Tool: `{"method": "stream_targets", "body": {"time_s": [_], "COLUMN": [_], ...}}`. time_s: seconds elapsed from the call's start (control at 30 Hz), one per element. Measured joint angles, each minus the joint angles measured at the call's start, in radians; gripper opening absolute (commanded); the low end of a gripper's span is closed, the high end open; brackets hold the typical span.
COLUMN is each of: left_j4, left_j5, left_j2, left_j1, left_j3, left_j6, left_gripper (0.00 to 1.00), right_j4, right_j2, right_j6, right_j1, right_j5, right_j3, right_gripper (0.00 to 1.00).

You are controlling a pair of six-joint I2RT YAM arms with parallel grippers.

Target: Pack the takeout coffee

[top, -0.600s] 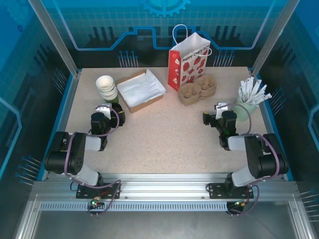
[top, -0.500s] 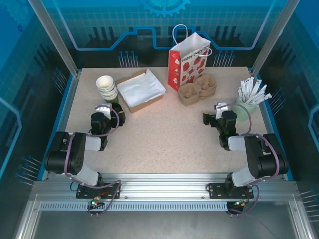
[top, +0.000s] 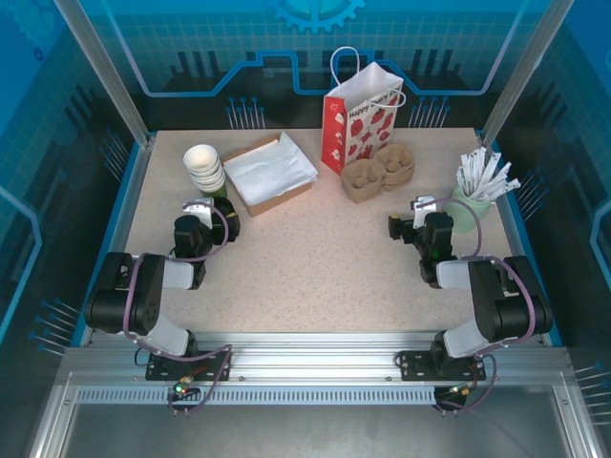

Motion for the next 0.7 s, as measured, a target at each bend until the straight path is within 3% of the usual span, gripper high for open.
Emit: {"method": "stream_targets", "body": {"time_s": [0.2,0.3,0.4,0.53,0.7], "left_j4": [0.000,-0.024,-0.129,-0.328,-0.507], "left_j5": [0.000,-0.004,-0.040,-0.094,-0.006], "left_j2": [0.000,-0.028,-0.183,-0.469,-0.657], "left_j1": [0.000,0.000,0.000,0.001,-0.029], "left_j3": [0.000,0.000,0.001,0.050,0.169], "left_j6": [0.000,-0.003,-0.020,-0.146,-0.317], "left_gripper": [0.99,0.99,0.99,0.98,0.92], "right_j4": [-0.003,-0.108,-0.250,-0.443,-0.644], "right_j2": [0.000,-0.043,-0.167,-0.370,-0.419], "right_j6": [0.000,-0.002,0.013,0.102,0.164], "right_j1": [0.000,0.010,0.032,0.036,0.125], "right_j5": [0.002,0.027,0.061,0.087,0.074], "right_j3": [0.001,0.031,0.095,0.219,0.460], "right_gripper": [1.00,1.00,1.00,0.99,0.98]}}
